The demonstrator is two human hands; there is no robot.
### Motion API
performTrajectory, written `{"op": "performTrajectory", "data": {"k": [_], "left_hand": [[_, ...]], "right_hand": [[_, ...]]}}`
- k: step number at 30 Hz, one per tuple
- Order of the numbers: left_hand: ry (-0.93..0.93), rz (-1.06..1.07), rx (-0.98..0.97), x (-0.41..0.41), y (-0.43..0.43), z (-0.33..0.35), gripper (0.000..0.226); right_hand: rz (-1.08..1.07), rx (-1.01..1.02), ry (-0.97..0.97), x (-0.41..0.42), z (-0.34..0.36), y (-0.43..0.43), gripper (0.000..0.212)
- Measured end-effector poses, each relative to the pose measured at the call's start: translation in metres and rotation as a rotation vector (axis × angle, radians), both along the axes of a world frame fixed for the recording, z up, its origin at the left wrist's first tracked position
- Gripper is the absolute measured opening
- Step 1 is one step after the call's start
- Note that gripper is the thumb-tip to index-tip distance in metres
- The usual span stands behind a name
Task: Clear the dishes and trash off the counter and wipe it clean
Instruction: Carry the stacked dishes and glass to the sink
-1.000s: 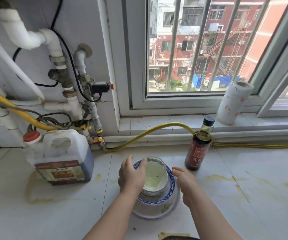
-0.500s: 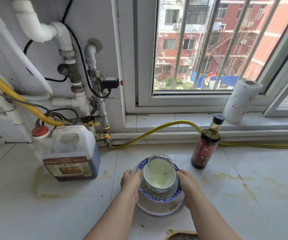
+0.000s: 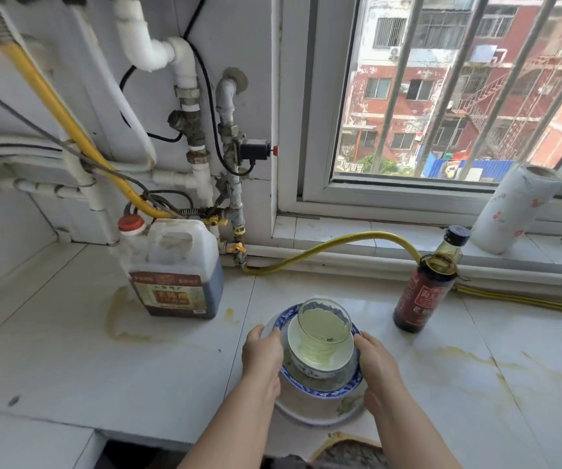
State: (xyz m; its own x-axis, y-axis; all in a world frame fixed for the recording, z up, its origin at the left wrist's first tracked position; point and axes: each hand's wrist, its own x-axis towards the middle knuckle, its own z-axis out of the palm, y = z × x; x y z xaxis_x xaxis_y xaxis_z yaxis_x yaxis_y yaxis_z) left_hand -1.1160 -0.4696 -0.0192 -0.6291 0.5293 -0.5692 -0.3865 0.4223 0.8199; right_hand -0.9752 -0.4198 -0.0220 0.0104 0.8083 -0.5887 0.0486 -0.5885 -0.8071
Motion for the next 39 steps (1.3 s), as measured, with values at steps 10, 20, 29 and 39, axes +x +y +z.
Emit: {"op": "performTrajectory", "data": {"k": [10, 20, 29, 39], "left_hand": [[-0.037, 0.242, 0.016, 0.03, -0.085, 0.0, 0.048], [-0.073, 0.531, 0.063, 0.061, -0.207, 0.007, 0.04], [-0.002, 0.819, 0.049, 0.07, -0.337, 0.025, 0.045], [0.061, 1.099, -0.042, 0.088, -0.515, 0.038, 0.029]], "right_hand": [[0.332, 0.051, -0.01, 0.021, 0.019, -0.048, 0.016], [0.696, 0.076, 0.016, 0.021, 0.041, -0.132, 0.023], [0.976, 0.054, 0.043, -0.012, 0.061, -0.238, 0.032], [1.285, -0.011, 0.115, -0.05, 0.058, -0.402, 0.045]]}}
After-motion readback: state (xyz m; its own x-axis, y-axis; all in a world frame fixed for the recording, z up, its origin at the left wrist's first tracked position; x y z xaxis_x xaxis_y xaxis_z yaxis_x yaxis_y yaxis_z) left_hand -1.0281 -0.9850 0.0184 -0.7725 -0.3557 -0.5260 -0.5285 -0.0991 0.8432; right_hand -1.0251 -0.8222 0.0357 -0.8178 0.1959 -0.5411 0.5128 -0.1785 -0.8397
